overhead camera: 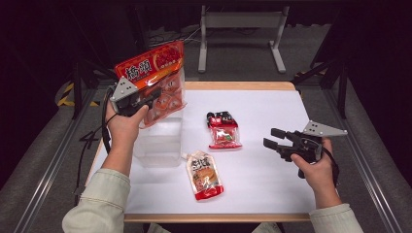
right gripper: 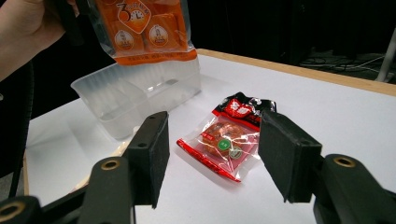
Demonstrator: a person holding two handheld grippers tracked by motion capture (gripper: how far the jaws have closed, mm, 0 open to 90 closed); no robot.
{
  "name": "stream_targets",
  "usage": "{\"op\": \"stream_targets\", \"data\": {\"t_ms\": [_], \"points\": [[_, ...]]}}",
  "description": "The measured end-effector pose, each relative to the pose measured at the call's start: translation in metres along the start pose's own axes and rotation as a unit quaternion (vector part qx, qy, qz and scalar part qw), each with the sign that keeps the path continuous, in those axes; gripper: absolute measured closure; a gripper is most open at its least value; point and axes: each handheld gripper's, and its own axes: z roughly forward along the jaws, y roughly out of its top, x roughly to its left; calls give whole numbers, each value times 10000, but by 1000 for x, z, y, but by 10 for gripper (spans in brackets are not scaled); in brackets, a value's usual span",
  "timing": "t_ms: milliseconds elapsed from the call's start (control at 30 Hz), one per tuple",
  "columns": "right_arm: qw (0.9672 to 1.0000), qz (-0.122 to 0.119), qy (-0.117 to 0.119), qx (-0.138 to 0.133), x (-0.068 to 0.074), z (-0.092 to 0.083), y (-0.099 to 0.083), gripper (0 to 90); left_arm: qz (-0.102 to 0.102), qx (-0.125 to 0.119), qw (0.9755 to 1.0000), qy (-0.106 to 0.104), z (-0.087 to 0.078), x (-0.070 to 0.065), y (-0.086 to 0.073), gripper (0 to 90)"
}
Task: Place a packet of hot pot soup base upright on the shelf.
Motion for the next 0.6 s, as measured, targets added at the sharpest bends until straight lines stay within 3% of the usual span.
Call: {"op": "stream_targets", "data": {"t_ms": [200,600], "points": [[10000,18,36,24,0,1,-1,442,-249,113,9995,144,6,4,-13,713],[9998,-25,162,86,3,4,-2,437,-360,315,9987,183,13,3,-26,712]]}}
